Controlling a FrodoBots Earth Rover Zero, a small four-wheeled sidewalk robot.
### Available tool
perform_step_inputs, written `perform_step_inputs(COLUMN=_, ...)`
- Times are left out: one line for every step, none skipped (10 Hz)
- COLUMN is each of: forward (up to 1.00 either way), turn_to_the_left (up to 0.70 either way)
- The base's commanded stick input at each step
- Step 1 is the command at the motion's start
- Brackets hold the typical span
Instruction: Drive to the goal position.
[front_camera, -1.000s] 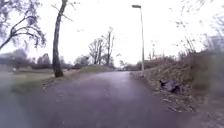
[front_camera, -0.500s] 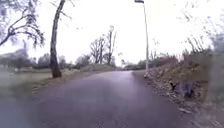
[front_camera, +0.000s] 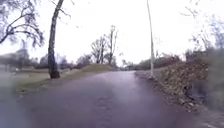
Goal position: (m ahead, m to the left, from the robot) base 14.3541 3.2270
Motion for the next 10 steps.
perform_step_inputs(forward=1.00, turn_to_the_left=-0.06)
perform_step_inputs(forward=1.00, turn_to_the_left=-0.30)
perform_step_inputs(forward=1.00, turn_to_the_left=-0.40)
perform_step_inputs(forward=1.00, turn_to_the_left=-0.40)
perform_step_inputs(forward=1.00, turn_to_the_left=-0.06)
perform_step_inputs(forward=1.00, turn_to_the_left=0.00)
perform_step_inputs(forward=1.00, turn_to_the_left=0.00)
perform_step_inputs(forward=1.00, turn_to_the_left=0.00)
perform_step_inputs(forward=1.00, turn_to_the_left=0.00)
perform_step_inputs(forward=1.00, turn_to_the_left=0.00)
